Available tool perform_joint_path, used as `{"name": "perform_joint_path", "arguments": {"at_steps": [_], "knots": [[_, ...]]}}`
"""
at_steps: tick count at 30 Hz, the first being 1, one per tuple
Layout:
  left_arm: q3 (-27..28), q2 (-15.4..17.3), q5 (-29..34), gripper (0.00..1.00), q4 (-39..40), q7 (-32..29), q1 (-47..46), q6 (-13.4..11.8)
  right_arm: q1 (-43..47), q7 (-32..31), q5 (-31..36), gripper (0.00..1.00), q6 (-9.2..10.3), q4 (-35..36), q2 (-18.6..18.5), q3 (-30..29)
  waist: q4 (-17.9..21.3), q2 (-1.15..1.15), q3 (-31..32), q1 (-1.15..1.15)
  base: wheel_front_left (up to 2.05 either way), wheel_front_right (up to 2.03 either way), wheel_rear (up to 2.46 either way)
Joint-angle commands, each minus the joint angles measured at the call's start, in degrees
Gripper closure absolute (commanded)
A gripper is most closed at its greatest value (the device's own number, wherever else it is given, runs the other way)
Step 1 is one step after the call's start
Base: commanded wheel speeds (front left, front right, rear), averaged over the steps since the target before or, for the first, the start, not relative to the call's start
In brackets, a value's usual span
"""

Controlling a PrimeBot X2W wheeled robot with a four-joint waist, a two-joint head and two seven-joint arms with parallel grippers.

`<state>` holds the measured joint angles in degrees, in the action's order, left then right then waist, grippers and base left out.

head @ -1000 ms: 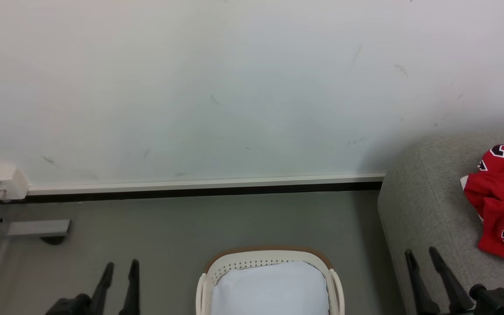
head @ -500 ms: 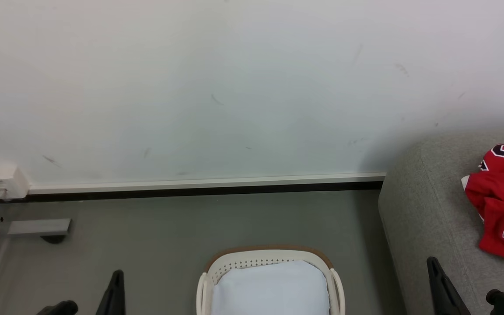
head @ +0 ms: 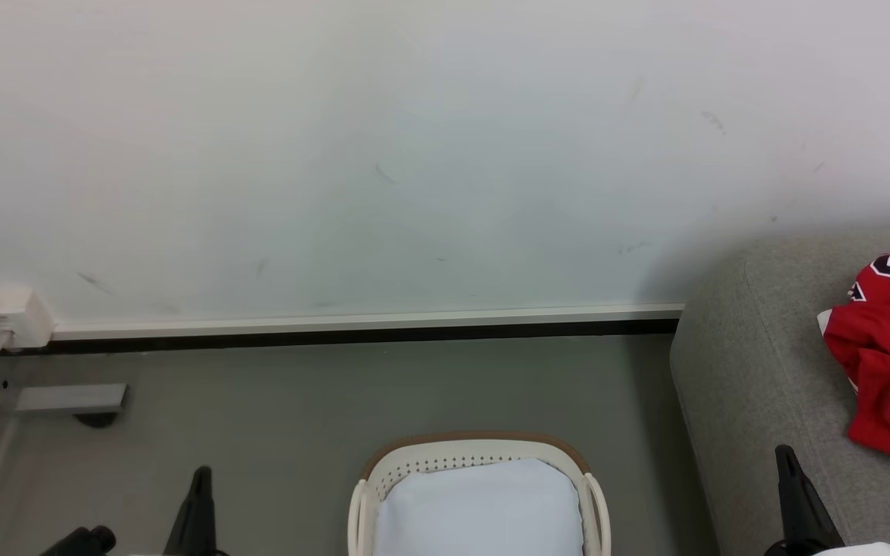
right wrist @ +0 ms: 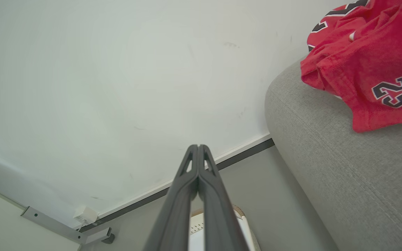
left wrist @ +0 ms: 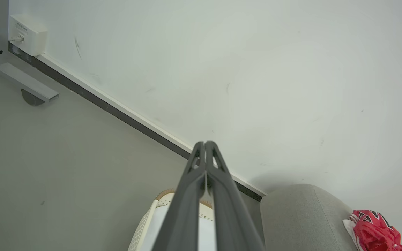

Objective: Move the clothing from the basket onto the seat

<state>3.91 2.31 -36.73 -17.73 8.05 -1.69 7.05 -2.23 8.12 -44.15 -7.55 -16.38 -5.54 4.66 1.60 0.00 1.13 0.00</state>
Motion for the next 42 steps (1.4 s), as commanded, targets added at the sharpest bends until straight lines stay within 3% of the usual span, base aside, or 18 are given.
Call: {"name": "perform_joint_path", "arguments": {"at_steps": [1, 42], "knots": [[0.4, 0.4, -2.2, 1.0, 1.1, -0.5, -1.5, 0.1, -1.6, -0.4, -2.1, 1.0, 0.03, 1.0, -0.1, -0.7, 0.0, 0.0, 0.0, 0.0, 0.0, 0.0, 0.0], [1.7, 0.6, -30.7, 1.0, 2.7, -8.1, -3.5, 0.0, -3.3, -7.6, -27.1, 1.0, 0.07, 1.6, 1.0, -6.0, -0.7, 0.0, -0.5, 0.0, 0.0, 0.0, 0.0]]}}
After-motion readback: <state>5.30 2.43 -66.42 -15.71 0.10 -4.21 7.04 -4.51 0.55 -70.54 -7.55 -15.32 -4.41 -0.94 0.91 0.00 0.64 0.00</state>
